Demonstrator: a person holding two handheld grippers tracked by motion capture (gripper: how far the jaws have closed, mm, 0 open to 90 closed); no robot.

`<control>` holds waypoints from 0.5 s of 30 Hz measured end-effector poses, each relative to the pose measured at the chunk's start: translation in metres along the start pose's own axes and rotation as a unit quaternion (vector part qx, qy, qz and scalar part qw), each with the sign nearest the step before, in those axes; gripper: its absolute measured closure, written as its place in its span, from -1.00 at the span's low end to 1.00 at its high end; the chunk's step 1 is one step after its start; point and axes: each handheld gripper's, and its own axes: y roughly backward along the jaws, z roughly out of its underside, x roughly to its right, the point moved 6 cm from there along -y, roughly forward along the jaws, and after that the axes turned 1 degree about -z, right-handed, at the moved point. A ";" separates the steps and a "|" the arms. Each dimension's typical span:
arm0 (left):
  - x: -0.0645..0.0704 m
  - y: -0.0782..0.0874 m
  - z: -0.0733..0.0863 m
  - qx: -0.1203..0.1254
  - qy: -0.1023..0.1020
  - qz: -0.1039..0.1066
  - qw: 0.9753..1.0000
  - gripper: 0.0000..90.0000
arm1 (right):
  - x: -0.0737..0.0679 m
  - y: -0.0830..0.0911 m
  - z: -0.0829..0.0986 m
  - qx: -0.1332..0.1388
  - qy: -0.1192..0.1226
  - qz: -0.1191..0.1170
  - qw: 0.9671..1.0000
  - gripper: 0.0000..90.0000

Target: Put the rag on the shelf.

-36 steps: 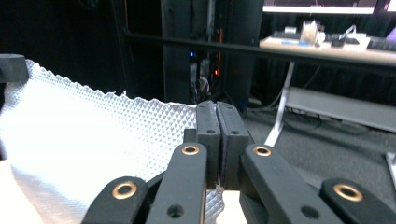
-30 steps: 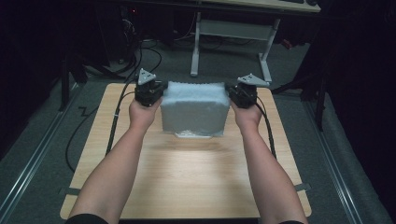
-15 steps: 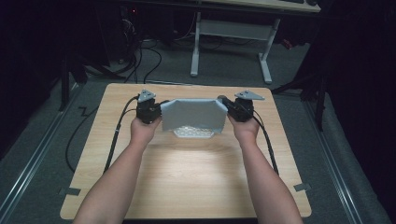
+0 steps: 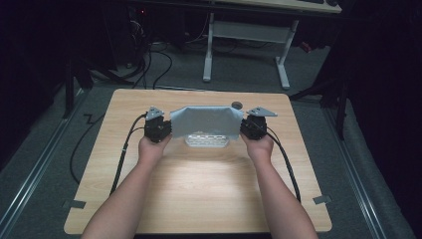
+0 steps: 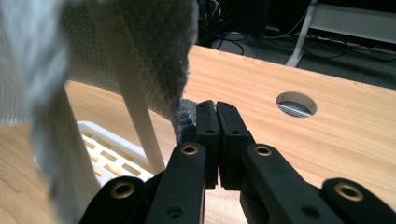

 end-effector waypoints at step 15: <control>-0.004 0.003 0.003 0.009 0.011 -0.015 1.000 0.65 | 0.002 -0.002 0.012 -0.008 -0.004 0.007 1.000 0.69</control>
